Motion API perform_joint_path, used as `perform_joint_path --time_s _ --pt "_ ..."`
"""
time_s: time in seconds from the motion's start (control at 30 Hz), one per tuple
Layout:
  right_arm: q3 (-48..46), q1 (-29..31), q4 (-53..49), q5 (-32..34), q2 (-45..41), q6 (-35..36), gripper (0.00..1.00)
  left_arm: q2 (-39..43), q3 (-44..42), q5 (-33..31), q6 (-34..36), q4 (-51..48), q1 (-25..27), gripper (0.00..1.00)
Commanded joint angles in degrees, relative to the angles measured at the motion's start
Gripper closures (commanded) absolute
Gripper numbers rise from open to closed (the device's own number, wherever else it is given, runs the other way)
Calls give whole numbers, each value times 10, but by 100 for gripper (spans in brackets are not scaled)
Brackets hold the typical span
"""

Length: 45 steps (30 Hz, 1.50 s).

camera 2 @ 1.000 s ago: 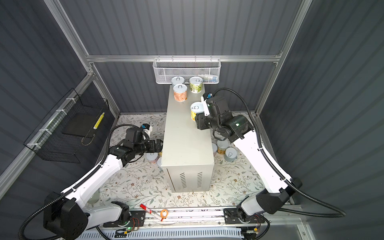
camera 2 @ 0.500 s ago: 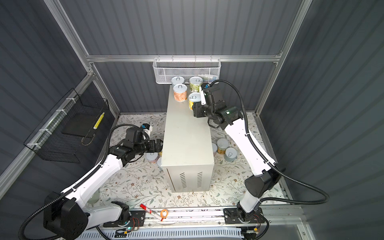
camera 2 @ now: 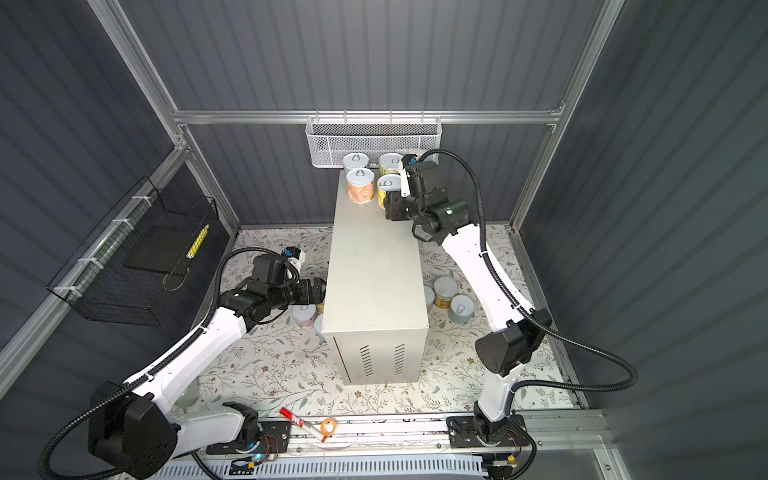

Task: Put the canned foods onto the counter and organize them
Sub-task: 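Set the yellow can down beside the peach and green cans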

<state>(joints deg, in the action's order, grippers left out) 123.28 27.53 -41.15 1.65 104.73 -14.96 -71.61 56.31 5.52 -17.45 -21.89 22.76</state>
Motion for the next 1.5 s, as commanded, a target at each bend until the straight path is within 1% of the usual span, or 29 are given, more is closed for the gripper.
perform_joint_path --time_s 0.0,0.17,0.5,0.97,1.1,1.33,1.47 --pt "26 -3 2 -7 14 2 39 -6 25 -5 16 -15 -3 3" --pt "45 -5 -2 -8 28 3 39 -7 28 -4 17 -14 -3 3" --pt "68 -4 -5 -50 51 -1 39 -1 25 -13 20 -17 -3 3" --pt "58 1 0 -77 61 -3 38 -16 16 -6 15 -3 -3 3" --pt "32 0 19 -43 51 -15 37 -10 11 -15 19 -1 -3 3" --pt "39 -7 17 17 55 -22 36 -16 10 -16 20 2 -3 3" --pt "44 -10 10 26 57 -24 35 -17 10 -17 22 5 -3 3"
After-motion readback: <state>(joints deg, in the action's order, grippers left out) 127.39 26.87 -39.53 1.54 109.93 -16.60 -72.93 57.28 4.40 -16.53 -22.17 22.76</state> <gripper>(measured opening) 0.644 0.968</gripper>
